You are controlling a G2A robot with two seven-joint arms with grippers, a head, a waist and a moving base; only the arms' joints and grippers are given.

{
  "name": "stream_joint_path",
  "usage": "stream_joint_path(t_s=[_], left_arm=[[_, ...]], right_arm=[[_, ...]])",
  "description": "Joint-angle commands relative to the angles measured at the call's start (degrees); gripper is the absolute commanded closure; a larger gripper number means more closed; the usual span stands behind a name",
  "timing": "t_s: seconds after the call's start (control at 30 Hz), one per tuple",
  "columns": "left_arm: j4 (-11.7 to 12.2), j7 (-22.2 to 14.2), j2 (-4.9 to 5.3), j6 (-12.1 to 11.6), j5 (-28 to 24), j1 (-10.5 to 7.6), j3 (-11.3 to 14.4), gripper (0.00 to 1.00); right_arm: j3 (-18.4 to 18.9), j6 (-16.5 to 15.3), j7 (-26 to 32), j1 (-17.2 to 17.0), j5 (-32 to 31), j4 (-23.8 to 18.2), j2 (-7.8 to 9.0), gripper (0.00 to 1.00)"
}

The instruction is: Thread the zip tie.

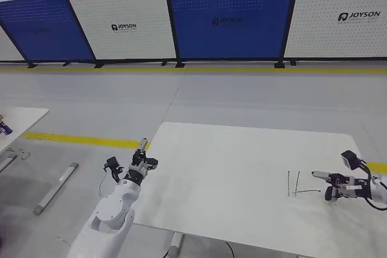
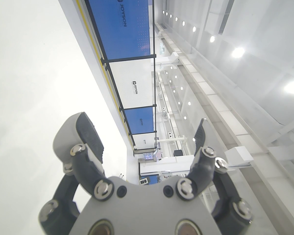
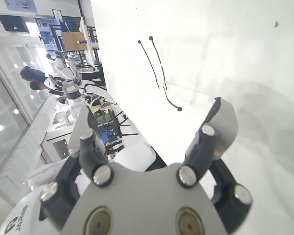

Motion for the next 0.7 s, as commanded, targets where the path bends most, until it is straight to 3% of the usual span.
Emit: stream_joint_path(t_s=[0.0,0.6,0.63,0.67], left_arm=[[0.0,0.0,0.00,0.0,0.0,0.00,0.0,0.00],[0.0,0.0,0.00,0.0,0.0,0.00,0.0,0.00],[0.0,0.0,0.00,0.0,0.0,0.00,0.0,0.00],[0.0,0.0,0.00,0.0,0.0,0.00,0.0,0.00]], right_arm=[[0.0,-0.4,0.2,0.3,0.4,0.8,-0.05,0.00],[-1.4,0.6,-2.0,-0.8,-1.8,-0.2,-0.06,0.00],[-1.3,0.6,-1.9,-0.8,-1.8,-0.1,0.01,0.30],[-1.3,0.6,-1.8,-0.8,-1.7,0.0,0.06,0.50]])
